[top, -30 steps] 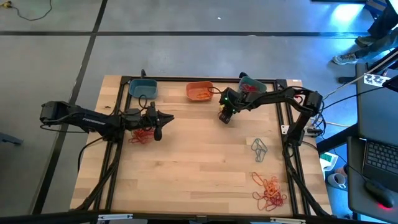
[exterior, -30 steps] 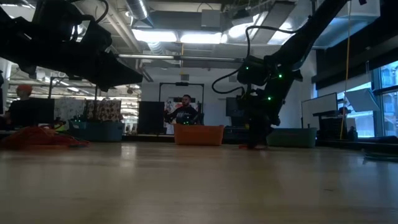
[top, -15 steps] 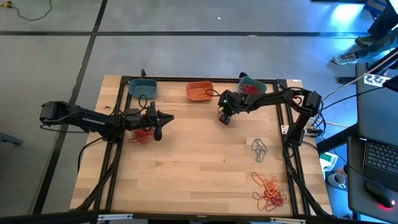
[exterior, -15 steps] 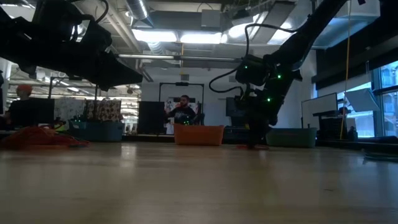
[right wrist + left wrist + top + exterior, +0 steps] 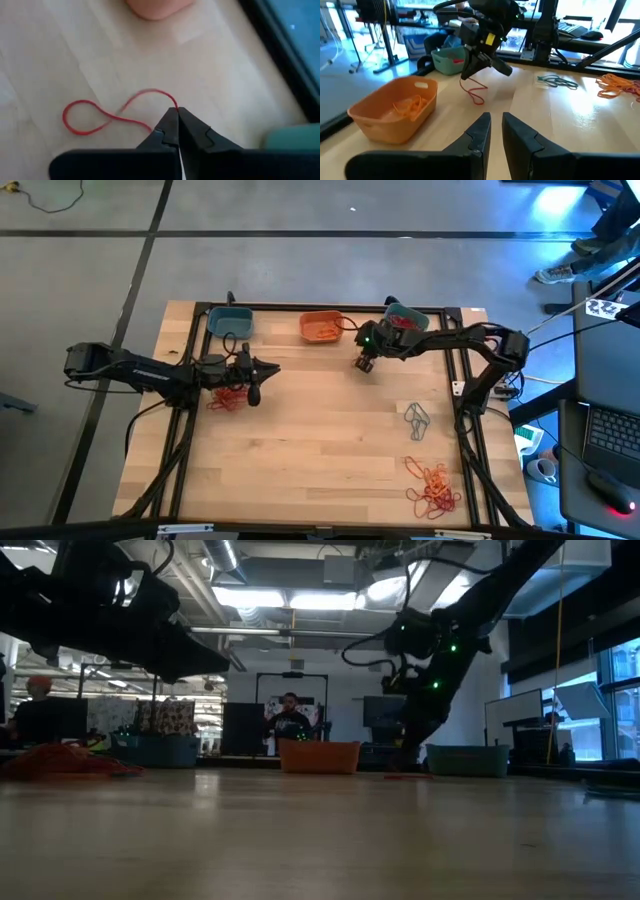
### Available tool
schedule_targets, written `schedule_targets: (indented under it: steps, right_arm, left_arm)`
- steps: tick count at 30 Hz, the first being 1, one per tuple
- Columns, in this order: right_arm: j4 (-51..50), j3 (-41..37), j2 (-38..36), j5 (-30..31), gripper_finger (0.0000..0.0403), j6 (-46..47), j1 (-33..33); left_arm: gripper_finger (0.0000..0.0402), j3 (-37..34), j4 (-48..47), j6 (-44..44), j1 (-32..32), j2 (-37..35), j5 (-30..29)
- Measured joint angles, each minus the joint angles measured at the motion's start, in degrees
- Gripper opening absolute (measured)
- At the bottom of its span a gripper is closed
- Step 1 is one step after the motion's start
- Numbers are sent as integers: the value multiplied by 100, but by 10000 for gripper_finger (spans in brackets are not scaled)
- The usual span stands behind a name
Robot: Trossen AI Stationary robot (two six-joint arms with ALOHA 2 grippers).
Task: Sort rubber bands into baskets
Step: Put the red rubber band into the green bin
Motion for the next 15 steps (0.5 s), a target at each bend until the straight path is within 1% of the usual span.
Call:
schedule_targets:
  steps: [2, 9, 15]
  right_arm:
    - [-180, 4, -217, 194, 2, 95, 3]
    - [-1163, 13, -1149, 1359, 2, 401, -30]
    - [-1253, 17, -1712, 1904, 2, 417, -448]
  left_arm:
    - [45, 0, 99, 121, 0, -1, 0]
    - [45, 0, 175, 643, 0, 0, 0]
    - [45, 0, 400, 1310, 0, -2, 0]
